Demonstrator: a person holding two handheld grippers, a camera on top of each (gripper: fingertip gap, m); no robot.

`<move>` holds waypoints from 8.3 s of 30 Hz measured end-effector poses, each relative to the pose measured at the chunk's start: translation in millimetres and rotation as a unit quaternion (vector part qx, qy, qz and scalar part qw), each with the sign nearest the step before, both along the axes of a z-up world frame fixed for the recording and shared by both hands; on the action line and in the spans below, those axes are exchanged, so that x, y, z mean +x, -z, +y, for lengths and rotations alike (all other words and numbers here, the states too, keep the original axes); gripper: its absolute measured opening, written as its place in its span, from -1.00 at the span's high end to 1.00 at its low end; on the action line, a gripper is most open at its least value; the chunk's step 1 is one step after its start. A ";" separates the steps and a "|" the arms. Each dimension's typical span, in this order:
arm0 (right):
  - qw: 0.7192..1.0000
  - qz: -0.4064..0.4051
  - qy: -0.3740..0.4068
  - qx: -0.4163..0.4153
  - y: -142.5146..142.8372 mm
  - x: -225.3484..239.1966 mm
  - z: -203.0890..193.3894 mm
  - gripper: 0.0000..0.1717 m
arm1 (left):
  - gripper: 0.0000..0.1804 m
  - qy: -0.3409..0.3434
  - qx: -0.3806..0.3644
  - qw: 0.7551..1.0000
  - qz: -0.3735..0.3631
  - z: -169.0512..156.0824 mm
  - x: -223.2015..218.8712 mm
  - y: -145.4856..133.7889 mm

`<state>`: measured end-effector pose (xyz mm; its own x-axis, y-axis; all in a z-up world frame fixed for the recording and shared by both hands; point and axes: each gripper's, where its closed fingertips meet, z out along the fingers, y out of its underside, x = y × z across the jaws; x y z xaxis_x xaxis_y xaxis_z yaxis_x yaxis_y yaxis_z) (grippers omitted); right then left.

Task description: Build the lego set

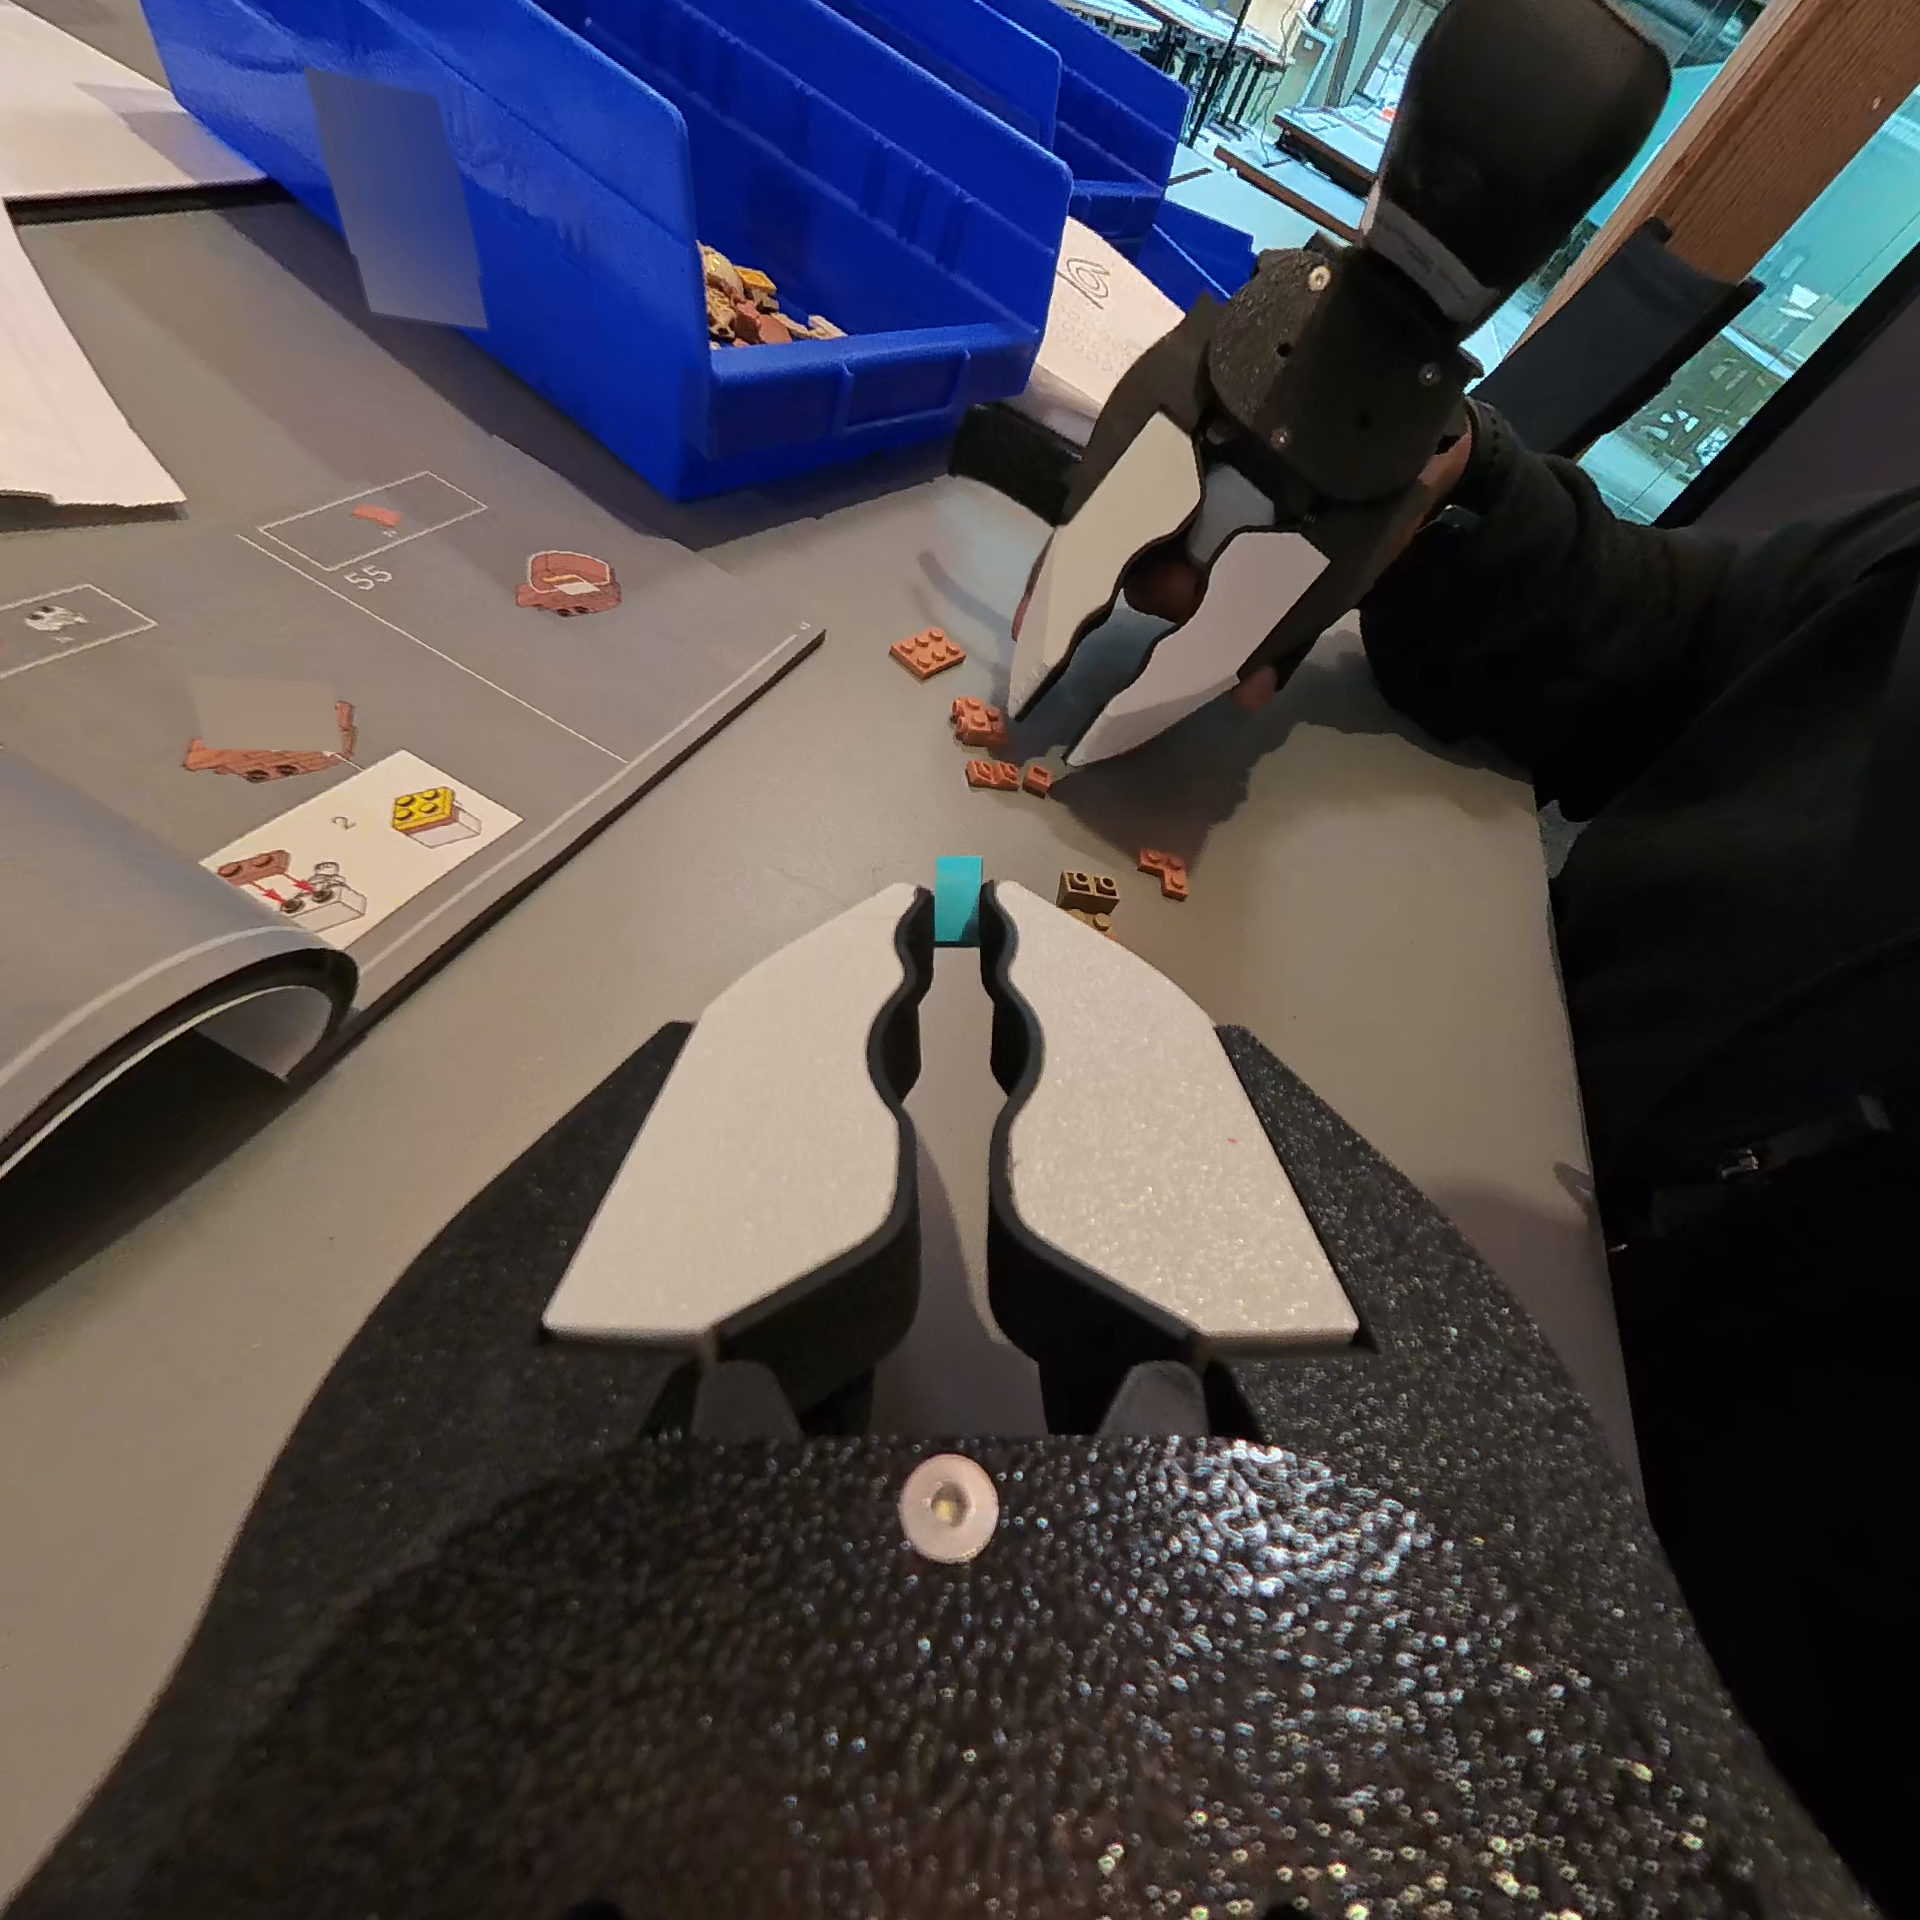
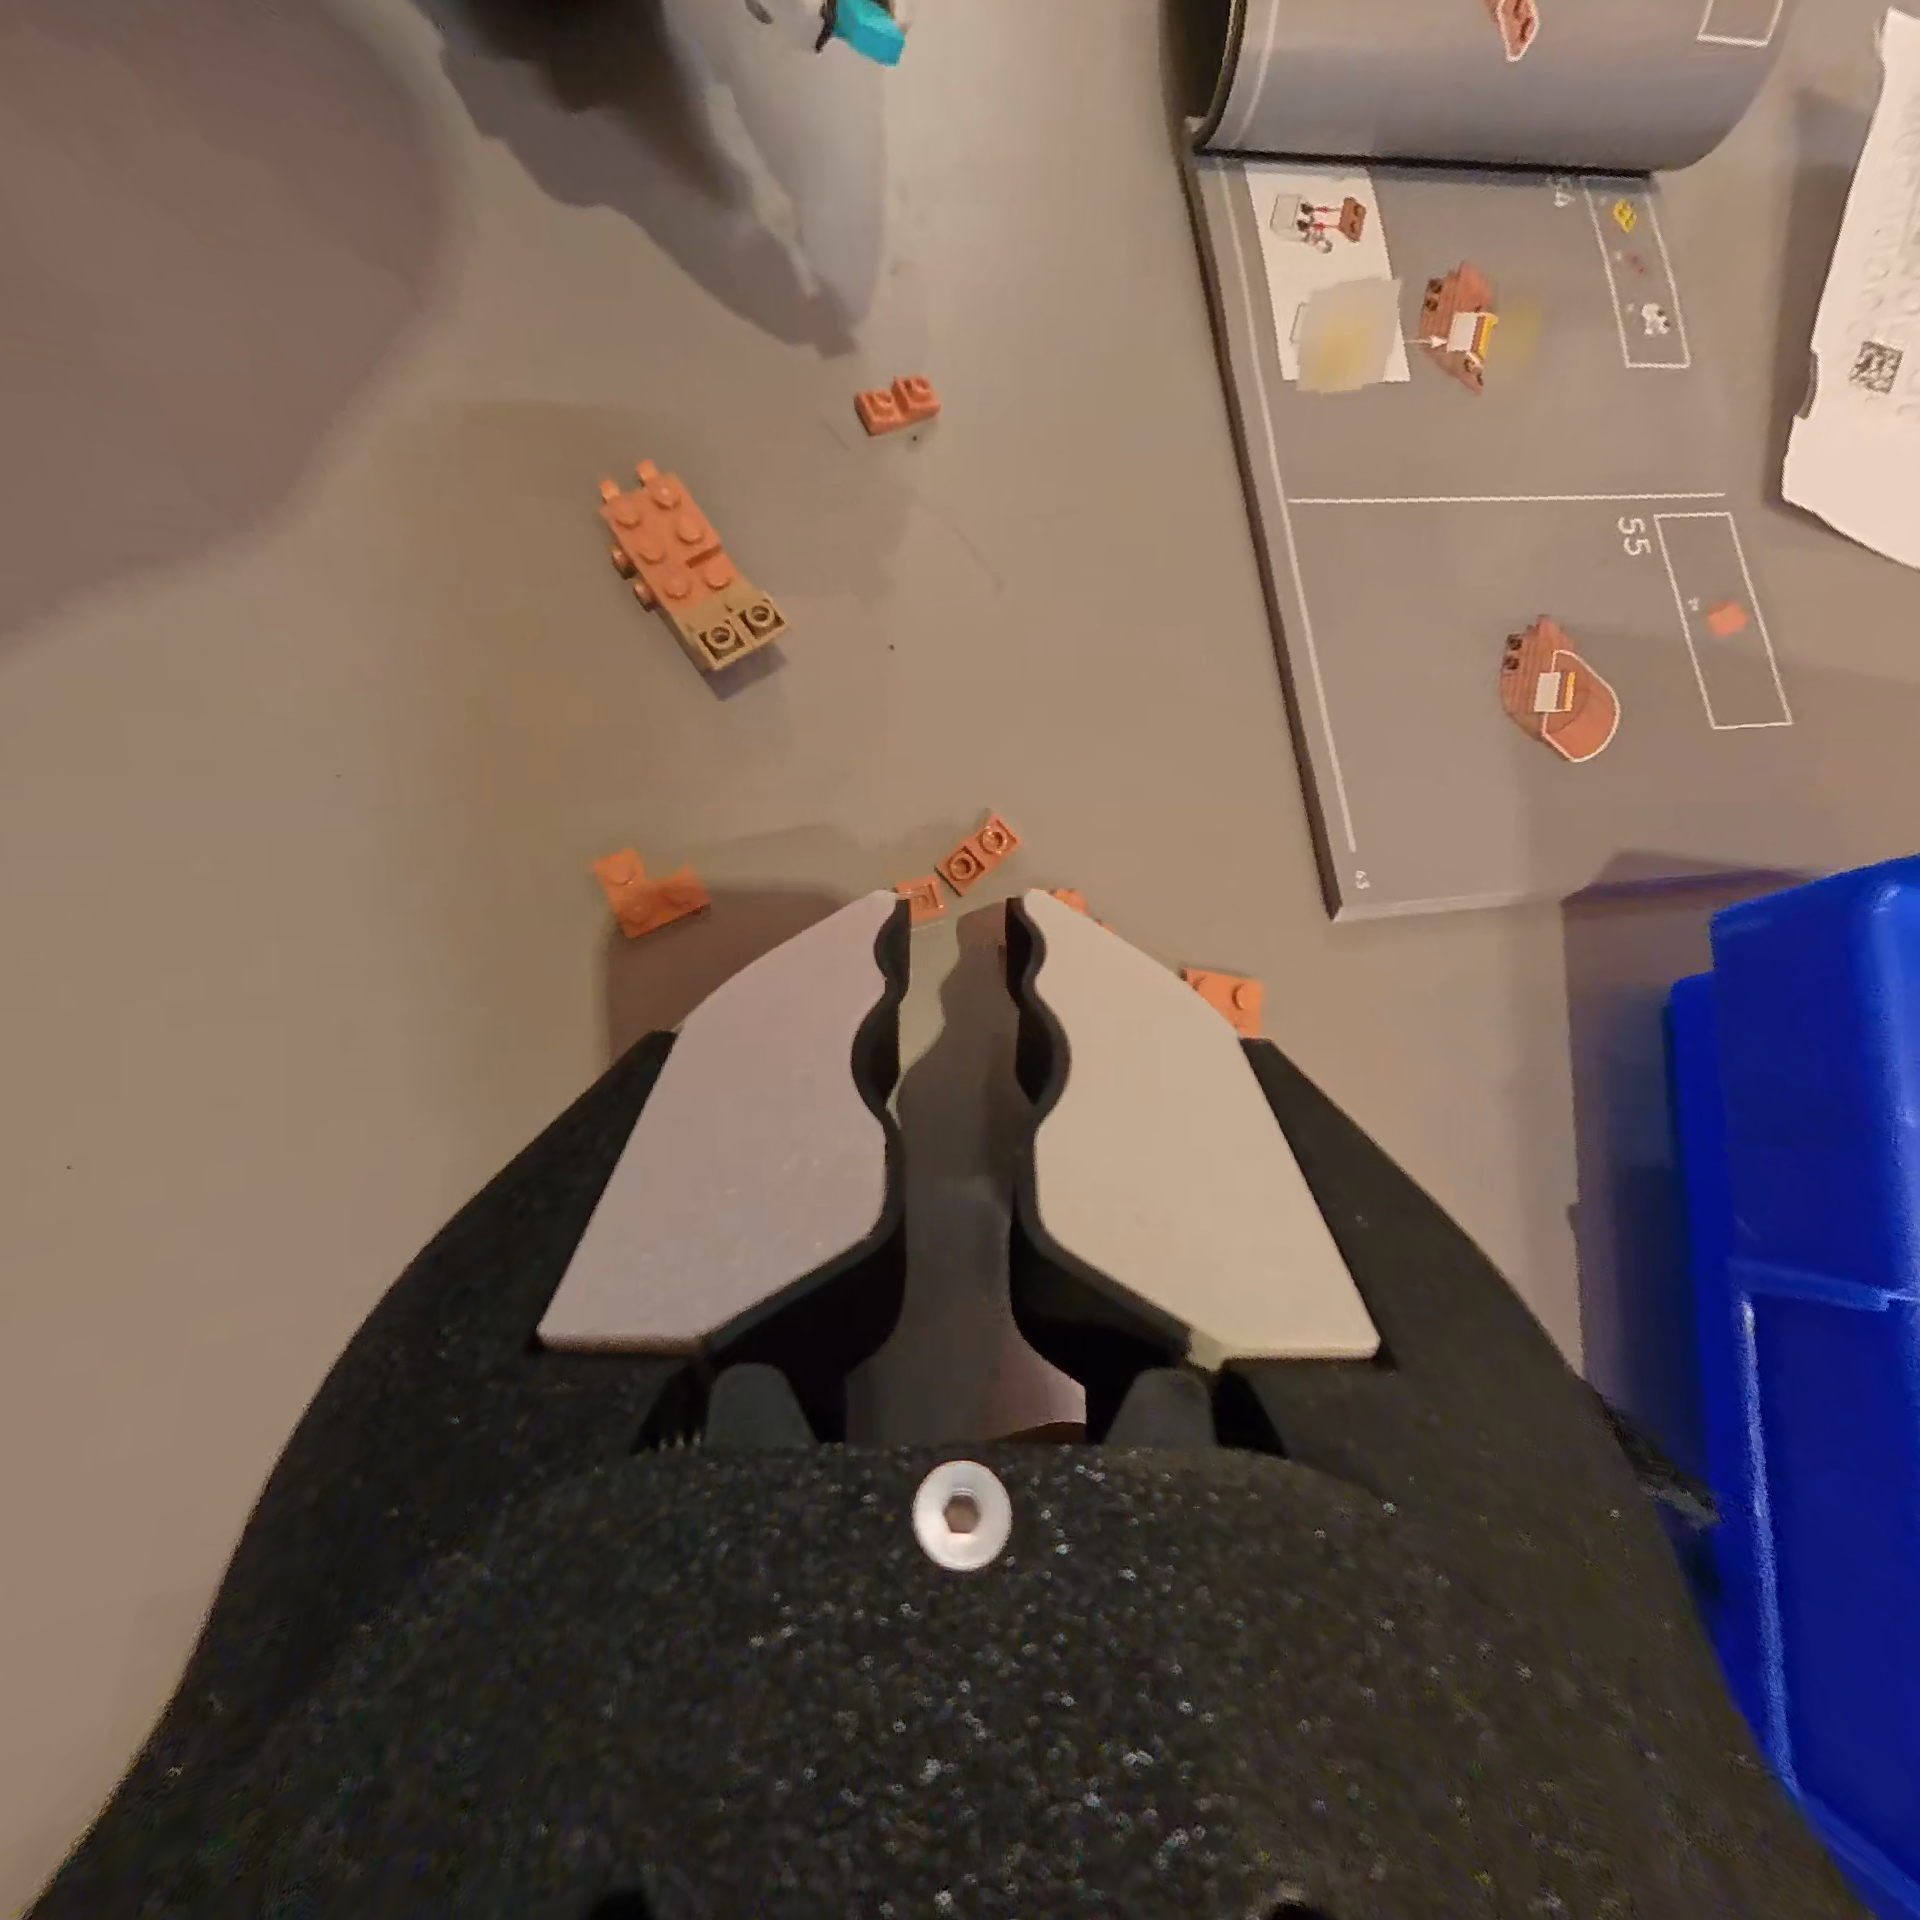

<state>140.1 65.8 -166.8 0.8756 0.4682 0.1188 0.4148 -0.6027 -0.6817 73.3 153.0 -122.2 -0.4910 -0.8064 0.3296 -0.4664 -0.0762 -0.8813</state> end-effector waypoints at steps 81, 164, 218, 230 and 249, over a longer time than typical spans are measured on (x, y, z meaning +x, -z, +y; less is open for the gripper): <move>0.998 -0.026 -0.036 -0.053 9.4 -60.8 95.0 0.92 | 0.92 -0.070 0.005 0.997 -0.039 29.8 -0.8 -19.7; 0.956 -0.015 -0.062 0.287 -97.1 -67.9 64.2 0.76 | 0.92 0.080 -0.269 0.958 -0.054 -29.9 -5.0 -54.1; 0.989 0.102 0.034 0.098 -58.4 -57.7 54.9 1.00 | 1.00 -0.008 0.170 0.967 -0.187 -26.1 1.4 -33.3; 0.991 0.075 0.035 0.106 -56.4 -47.6 53.5 1.00 | 1.00 -0.007 0.183 0.973 -0.139 -21.1 3.8 -15.1; 0.992 0.068 0.042 0.100 -42.6 -42.7 54.6 1.00 | 1.00 -0.023 0.179 0.979 -0.096 -10.5 5.2 -1.6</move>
